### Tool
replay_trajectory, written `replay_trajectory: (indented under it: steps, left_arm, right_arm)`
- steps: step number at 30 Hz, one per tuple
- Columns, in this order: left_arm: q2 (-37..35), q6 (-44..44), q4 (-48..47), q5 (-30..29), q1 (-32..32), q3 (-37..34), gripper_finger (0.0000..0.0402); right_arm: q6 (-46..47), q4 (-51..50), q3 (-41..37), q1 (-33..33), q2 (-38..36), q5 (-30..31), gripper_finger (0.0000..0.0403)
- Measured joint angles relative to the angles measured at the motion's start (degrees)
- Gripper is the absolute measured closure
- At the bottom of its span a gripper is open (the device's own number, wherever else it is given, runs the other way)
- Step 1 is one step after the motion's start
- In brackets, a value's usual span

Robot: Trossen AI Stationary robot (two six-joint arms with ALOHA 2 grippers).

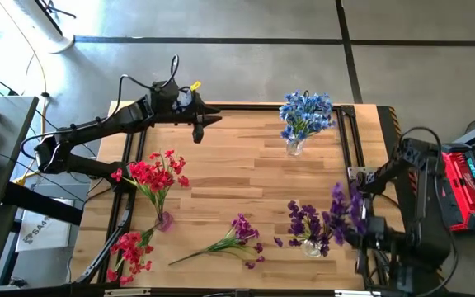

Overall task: Sort flowers into vase by color
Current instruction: Put the right violet flower into the bottom transparent flower vase

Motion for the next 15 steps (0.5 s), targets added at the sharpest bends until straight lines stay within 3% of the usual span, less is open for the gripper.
replay_trajectory:
  steps: [15]
  left_arm:
    - [0.0,-4.1,0.0,0.2,-0.2,0.0,0.0293]
  right_arm:
    - [0.1,-1.3,0.0,-1.8,4.5,0.8,0.0403]
